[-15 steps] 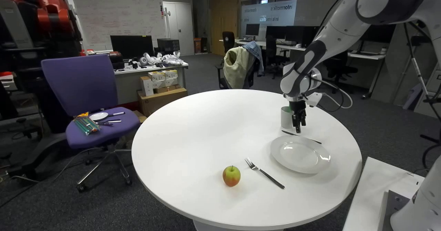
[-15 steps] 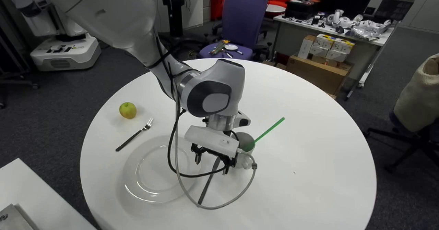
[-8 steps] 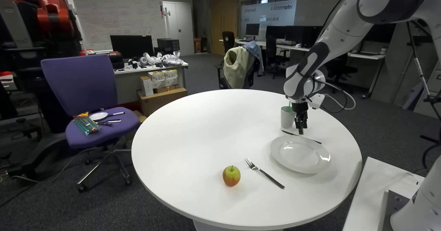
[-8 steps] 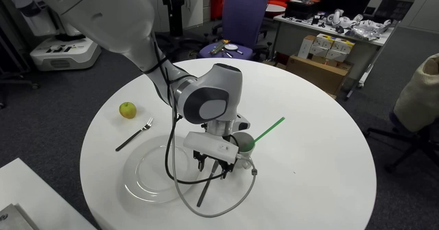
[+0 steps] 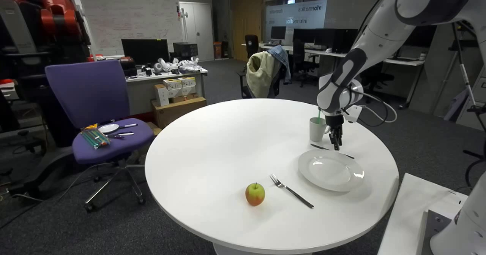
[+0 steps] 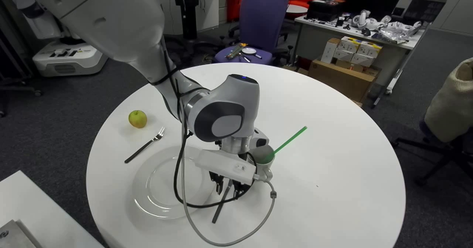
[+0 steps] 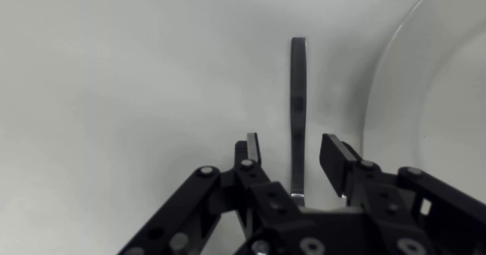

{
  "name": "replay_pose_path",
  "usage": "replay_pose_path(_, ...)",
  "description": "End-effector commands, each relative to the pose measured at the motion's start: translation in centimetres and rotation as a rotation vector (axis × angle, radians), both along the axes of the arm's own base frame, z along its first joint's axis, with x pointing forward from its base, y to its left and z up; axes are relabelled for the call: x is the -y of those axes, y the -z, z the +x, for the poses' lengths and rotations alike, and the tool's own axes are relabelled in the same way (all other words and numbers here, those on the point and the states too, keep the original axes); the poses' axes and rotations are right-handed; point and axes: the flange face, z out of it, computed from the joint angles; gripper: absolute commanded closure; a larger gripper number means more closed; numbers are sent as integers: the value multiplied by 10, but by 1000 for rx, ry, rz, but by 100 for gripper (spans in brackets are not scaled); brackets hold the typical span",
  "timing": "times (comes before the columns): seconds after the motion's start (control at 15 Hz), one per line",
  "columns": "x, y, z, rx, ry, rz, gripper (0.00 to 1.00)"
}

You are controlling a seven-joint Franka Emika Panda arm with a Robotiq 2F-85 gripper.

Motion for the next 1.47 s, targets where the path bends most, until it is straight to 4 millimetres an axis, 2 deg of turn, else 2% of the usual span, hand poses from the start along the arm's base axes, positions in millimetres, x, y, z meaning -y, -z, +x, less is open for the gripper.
replay_pose_path(0.0,-5,2,-19,17,-41,0,48)
replay_pose_path(0.13,-8,8,-24,14,-47,7,50)
replay_pose_path(0.27,-8,12,-29,13,-45,12,55)
replay_pose_path(0.33,-8,12,-31,11,-44,16,63)
replay_pose_path(0.47,-6,12,-35,16,-39,16,57)
replay_pose_path(0.67,-2,13,-39,18,-32,17,59)
replay_pose_path(0.73,0,13,-40,17,-30,18,65)
replay_pose_path(0.8,1,13,-41,18,-28,19,82)
replay_pose_path(0.93,4,12,-42,19,-27,22,98)
replay_pose_path(1.07,6,10,-44,24,-25,22,100)
replay_pose_path(1.13,7,10,-45,27,-24,23,97)
replay_pose_path(1.4,9,7,-52,44,-24,19,97)
